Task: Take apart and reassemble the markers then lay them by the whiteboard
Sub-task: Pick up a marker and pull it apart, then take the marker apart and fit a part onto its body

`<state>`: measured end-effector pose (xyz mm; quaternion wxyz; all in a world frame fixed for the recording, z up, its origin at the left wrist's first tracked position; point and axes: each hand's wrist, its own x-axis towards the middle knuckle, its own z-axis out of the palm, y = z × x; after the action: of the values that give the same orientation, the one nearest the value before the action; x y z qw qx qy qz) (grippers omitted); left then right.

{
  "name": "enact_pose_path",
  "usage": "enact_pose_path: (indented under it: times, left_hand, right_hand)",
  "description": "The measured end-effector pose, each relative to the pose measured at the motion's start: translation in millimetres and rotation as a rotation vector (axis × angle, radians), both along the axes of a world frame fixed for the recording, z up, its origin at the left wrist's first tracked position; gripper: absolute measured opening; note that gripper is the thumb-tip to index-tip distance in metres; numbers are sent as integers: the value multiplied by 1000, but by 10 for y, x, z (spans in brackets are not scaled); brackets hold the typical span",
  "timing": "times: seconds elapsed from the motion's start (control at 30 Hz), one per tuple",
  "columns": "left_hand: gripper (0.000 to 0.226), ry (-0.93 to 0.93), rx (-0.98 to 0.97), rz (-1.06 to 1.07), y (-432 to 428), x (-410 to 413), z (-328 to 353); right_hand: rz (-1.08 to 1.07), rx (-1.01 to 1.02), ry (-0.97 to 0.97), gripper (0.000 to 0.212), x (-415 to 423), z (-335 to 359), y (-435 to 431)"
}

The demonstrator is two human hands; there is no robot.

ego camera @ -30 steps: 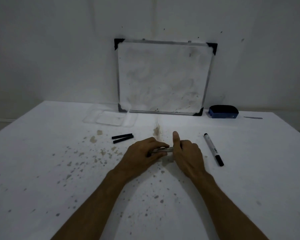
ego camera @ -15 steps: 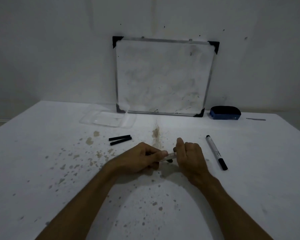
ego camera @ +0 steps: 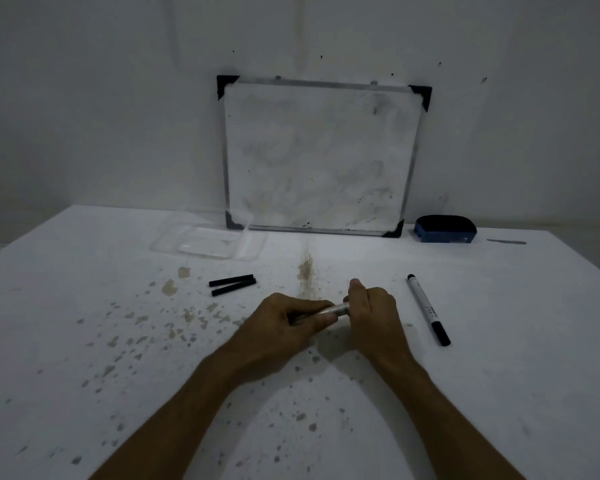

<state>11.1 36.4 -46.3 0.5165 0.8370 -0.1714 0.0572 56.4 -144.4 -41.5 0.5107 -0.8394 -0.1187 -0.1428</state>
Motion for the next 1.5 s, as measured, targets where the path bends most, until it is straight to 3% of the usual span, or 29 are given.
enact_pose_path:
  times: [0.1, 0.17, 0.23, 0.33, 0.43, 0.53, 0.6, 0.77, 0.83, 0.9, 1.0, 1.17, 1.3, 1.4, 1.5]
  left_hand:
    - [48, 273, -9, -151, 147, 73, 135]
    - [51, 306, 11, -158, 169, 83, 153]
    - [44, 192, 39, -43, 94, 44, 95]
    - [39, -170, 176, 144, 0, 3, -47]
    - [37, -469, 405, 198, 70, 44, -60]
    - [34, -577, 463, 206, 117, 42, -27]
    - [33, -452, 369, 155, 105, 9, -1]
    - [41, 219, 60, -105, 239, 47, 160]
    - [50, 393, -105, -200, 396, 50, 206]
    - [52, 491, -301, -158, 584, 63, 235]
    - [54, 482, -452, -81, 762, 115, 196]
    - [63, 384, -408, -41, 677, 111, 228]
    - [36, 200, -365, 105, 720, 57, 418]
    - [23, 81, -320, 230, 802, -24, 518]
    - [22, 92, -331, 257, 787, -166, 511]
  right_hand:
    - [135, -94, -279, 61, -48, 26, -35]
    - [134, -172, -337, 65, -21, 24, -32]
    - [57, -146, -225, 71, 0, 35, -8]
    - [-44, -120, 9, 69, 54, 19, -4]
    - [-67, -180, 69, 68, 74, 9, 15]
    - [-102, -240, 96, 66, 57, -22, 73]
    - [-95, -204, 93, 62, 46, -22, 69]
    - [87, -44, -132, 60, -71, -9, 60]
    - [96, 46, -203, 60, -93, 37, 70]
    - [29, 139, -186, 62, -35, 59, 22]
    - [-35, 51, -38, 64, 23, 7, -52]
    - [37, -135, -70, 47, 0, -20, 14]
    - [96, -338, -132, 21, 8, -83, 34]
    - [127, -355, -109, 20, -48, -96, 31]
    - [122, -391, -122, 21, -123, -56, 37]
